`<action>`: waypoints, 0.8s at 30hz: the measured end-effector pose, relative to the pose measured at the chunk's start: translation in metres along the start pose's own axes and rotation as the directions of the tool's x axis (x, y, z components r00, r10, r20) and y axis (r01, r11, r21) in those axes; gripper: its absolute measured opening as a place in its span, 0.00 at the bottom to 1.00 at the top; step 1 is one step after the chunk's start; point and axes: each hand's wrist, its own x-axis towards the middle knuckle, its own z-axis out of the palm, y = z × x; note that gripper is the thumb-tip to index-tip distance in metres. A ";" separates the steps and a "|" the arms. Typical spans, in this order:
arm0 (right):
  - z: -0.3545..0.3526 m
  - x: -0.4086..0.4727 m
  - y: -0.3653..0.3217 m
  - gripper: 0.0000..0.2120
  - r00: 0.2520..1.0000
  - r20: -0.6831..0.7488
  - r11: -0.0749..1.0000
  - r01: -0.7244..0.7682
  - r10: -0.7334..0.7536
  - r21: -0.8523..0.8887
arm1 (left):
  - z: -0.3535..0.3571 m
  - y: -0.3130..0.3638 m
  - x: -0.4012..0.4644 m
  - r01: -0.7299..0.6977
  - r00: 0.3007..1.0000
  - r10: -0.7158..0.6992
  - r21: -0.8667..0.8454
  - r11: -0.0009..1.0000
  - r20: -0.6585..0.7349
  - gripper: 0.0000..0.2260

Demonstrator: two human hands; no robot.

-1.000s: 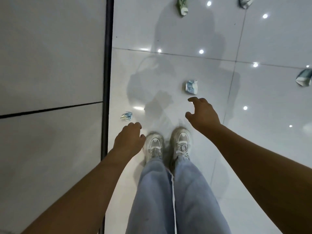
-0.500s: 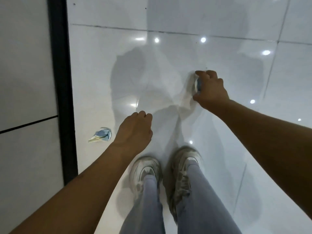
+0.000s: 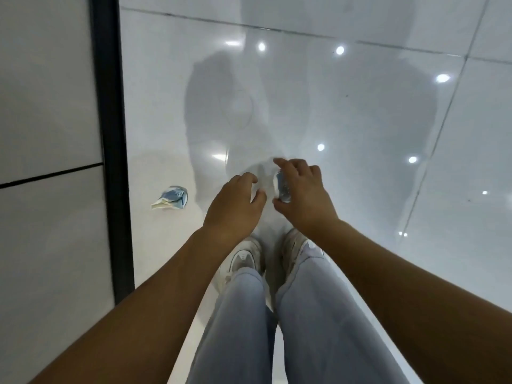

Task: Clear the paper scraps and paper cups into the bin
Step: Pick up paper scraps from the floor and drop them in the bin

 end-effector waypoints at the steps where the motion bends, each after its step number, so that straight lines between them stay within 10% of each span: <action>1: 0.004 -0.008 -0.007 0.36 1.000 0.006 1.000 0.006 -0.006 -0.006 | -0.002 0.003 -0.005 0.024 1.000 -0.024 -0.029 0.999 0.000 0.17; 13: 0.020 -0.063 -0.068 0.44 0.977 0.105 0.983 0.182 -0.183 0.022 | -0.017 -0.013 -0.064 0.137 0.990 -0.137 -0.173 0.975 0.009 0.15; 24: 0.054 -0.047 -0.097 0.40 0.945 0.275 0.955 0.234 -0.180 -0.180 | -0.039 -0.103 -0.085 0.233 0.965 -0.208 0.156 0.960 -0.162 0.09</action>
